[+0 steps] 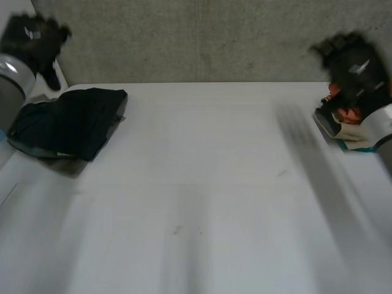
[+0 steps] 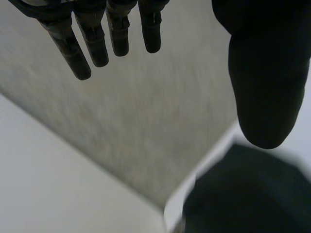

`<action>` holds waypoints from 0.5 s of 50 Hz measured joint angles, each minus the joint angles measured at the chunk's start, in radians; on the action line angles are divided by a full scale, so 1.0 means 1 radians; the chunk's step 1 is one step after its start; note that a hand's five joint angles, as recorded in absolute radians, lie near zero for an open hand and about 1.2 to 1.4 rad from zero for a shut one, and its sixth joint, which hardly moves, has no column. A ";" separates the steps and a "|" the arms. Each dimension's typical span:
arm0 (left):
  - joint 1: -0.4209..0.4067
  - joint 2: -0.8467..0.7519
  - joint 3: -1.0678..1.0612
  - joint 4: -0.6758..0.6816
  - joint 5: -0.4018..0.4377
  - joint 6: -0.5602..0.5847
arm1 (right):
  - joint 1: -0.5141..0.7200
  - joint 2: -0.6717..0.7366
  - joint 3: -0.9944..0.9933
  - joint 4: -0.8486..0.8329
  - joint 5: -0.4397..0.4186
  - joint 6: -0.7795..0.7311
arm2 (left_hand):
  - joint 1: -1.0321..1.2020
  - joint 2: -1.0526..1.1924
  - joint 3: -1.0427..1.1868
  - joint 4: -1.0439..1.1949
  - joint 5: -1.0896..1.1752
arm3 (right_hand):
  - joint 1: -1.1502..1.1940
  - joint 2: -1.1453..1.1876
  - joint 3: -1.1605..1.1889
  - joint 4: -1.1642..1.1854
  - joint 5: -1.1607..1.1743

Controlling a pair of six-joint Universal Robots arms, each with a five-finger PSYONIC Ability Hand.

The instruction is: Fold the laundry.

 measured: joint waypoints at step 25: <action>0.088 -0.602 0.374 0.282 0.125 0.054 | 0.036 0.107 0.180 0.067 0.006 -0.190 | 0.849 0.939 0.912 0.944 0.858 | 0.000 0.000 0.000 0.000 0.000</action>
